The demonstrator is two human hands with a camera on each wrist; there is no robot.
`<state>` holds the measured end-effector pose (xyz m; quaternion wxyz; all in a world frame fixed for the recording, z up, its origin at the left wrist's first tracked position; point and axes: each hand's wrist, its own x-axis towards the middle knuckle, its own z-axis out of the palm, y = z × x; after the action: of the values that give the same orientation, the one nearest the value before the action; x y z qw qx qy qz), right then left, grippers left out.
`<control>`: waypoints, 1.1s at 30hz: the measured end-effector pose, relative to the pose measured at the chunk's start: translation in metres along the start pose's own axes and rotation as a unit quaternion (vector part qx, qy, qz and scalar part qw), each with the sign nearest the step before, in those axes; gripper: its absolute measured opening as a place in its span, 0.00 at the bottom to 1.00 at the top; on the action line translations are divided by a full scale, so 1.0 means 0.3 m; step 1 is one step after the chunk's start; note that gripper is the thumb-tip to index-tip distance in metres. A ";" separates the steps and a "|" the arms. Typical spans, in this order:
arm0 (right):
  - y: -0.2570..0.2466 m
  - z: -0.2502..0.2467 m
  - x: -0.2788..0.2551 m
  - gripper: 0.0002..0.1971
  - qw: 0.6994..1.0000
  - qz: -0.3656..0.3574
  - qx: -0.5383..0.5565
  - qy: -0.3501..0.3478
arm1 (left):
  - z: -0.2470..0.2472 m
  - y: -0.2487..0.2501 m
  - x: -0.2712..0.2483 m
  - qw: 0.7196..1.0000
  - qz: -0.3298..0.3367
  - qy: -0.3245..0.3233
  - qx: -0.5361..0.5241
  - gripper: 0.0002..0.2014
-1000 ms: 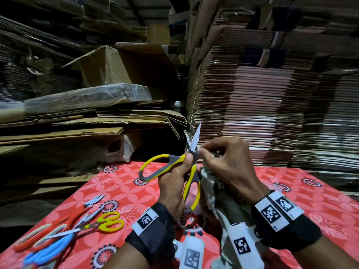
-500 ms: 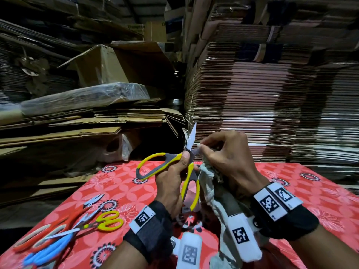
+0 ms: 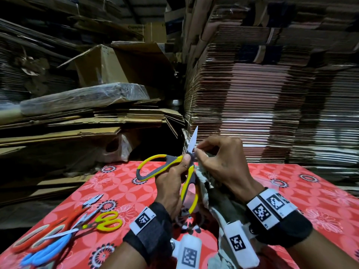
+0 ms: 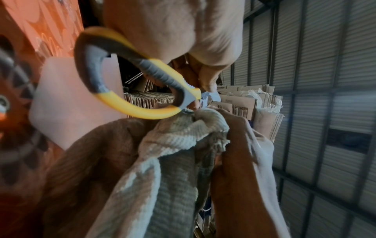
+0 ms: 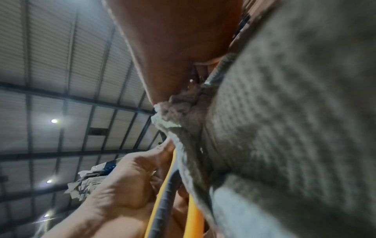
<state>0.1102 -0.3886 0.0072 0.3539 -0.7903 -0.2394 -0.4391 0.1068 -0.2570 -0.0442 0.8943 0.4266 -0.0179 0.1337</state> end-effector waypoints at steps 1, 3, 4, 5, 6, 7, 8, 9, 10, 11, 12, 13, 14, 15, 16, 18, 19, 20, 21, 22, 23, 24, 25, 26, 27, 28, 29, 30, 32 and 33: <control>-0.003 -0.001 0.002 0.02 1.000 0.005 0.016 -0.017 | 0.001 0.003 -0.001 1.000 -0.005 -0.002 -0.005 0.10; 0.002 -0.009 0.011 0.03 0.999 0.010 0.026 -0.029 | 0.003 0.008 -0.003 1.000 -0.009 -0.001 -0.007 0.10; 0.009 -0.013 0.015 0.03 1.000 0.009 0.021 -0.021 | 0.003 0.010 -0.004 1.000 -0.010 -0.001 -0.005 0.10; 0.020 -0.017 0.018 0.03 1.000 0.010 0.013 -0.007 | 0.003 0.013 -0.004 1.000 -0.012 0.000 -0.005 0.08; 0.033 -0.019 0.021 0.03 1.000 0.014 0.006 0.006 | 0.003 0.013 -0.003 1.000 -0.011 0.000 -0.001 0.07; 0.043 -0.022 0.021 0.02 1.000 0.020 -0.001 0.015 | 0.001 0.012 -0.001 1.000 -0.007 0.003 0.004 0.06; 0.046 -0.021 0.020 0.02 1.000 0.019 -0.006 0.019 | 0.000 0.009 0.001 1.000 -0.005 0.007 0.007 0.05; 0.043 -0.019 0.016 0.02 1.000 0.013 -0.006 0.017 | 0.002 0.008 0.000 1.000 -0.007 0.007 0.004 0.05; 0.036 -0.015 0.013 0.02 1.000 0.004 0.000 0.007 | 0.004 0.009 -0.001 1.000 -0.009 0.006 0.001 0.05; 0.027 -0.011 0.011 0.03 1.000 -0.001 0.012 -0.006 | 0.006 0.010 -0.006 1.000 -0.012 0.003 -0.001 0.05; 0.020 -0.009 0.011 0.03 1.000 -0.003 0.024 -0.017 | 0.008 0.010 -0.007 1.000 -0.014 0.000 0.000 0.05; 0.018 -0.009 0.014 0.03 0.999 -0.002 0.031 -0.021 | 0.009 0.012 -0.011 1.000 -0.018 -0.006 0.002 0.05; 0.025 -0.010 0.020 0.03 0.999 0.001 0.033 -0.017 | 0.010 0.014 -0.011 1.000 -0.023 -0.010 0.002 0.05; 0.036 -0.016 0.026 0.03 1.000 0.006 0.029 -0.004 | 0.009 0.016 -0.011 1.000 -0.025 -0.008 0.004 0.06; 0.052 -0.024 0.034 0.03 1.000 0.011 0.020 0.013 | 0.009 0.018 -0.007 1.000 -0.023 -0.004 0.009 0.06; 0.077 -0.040 0.037 0.03 0.999 0.019 -0.001 0.034 | 0.009 0.017 -0.002 1.000 -0.016 0.005 0.020 0.06; 0.078 -0.043 0.032 0.02 0.999 0.016 -0.003 0.033 | 0.010 0.015 -0.001 1.000 -0.014 0.006 0.018 0.05; 0.070 -0.041 0.026 0.02 1.000 0.008 0.001 0.025 | 0.009 0.013 0.000 1.000 -0.015 0.006 0.014 0.05; 0.055 -0.036 0.021 0.02 1.000 -0.001 0.011 0.011 | 0.011 0.013 -0.004 1.000 -0.018 0.003 0.007 0.06; 0.040 -0.028 0.017 0.03 1.000 -0.008 0.025 -0.004 | 0.011 0.012 -0.006 1.000 -0.020 0.000 0.003 0.06; 0.029 -0.021 0.015 0.03 0.999 -0.014 0.038 -0.015 | 0.012 0.013 -0.010 1.000 -0.022 -0.006 -0.001 0.07; 0.025 -0.017 0.017 0.04 0.999 -0.016 0.046 -0.021 | 0.011 0.013 -0.010 1.000 -0.021 -0.013 -0.002 0.07; 0.027 -0.019 0.022 0.04 0.998 -0.014 0.049 -0.022 | 0.013 0.016 -0.014 1.000 -0.022 -0.021 0.000 0.07; 0.038 -0.027 0.030 0.04 0.999 -0.006 0.045 -0.017 | 0.012 0.017 -0.013 0.999 -0.025 -0.028 0.001 0.07; 0.057 -0.039 0.040 0.03 0.999 0.007 0.034 -0.008 | 0.010 0.020 -0.011 0.999 -0.023 -0.030 0.007 0.06; 0.079 -0.056 0.051 0.03 1.000 0.024 0.020 0.001 | 0.007 0.020 -0.006 0.999 -0.016 -0.029 0.016 0.07; 0.104 -0.076 0.061 0.03 0.999 0.042 0.002 0.011 | 0.003 0.018 -0.002 0.999 -0.008 -0.024 0.024 0.08; 0.125 -0.095 0.069 0.04 0.998 0.057 -0.017 0.020 | 0.000 0.017 0.001 0.999 0.000 -0.023 0.028 0.07; 0.155 -0.126 0.084 0.03 0.996 0.070 -0.042 0.028 | 0.001 0.017 0.003 1.000 0.011 -0.020 0.020 0.07; 0.163 -0.139 0.091 0.03 0.996 0.075 -0.032 0.031 | 0.002 0.017 0.004 1.000 0.016 -0.019 0.013 0.07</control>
<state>0.1356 -0.4497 0.0287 0.3675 -0.8028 -0.1544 -0.4435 0.1069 -0.2541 -0.0397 0.8859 0.4403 -0.0405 0.1403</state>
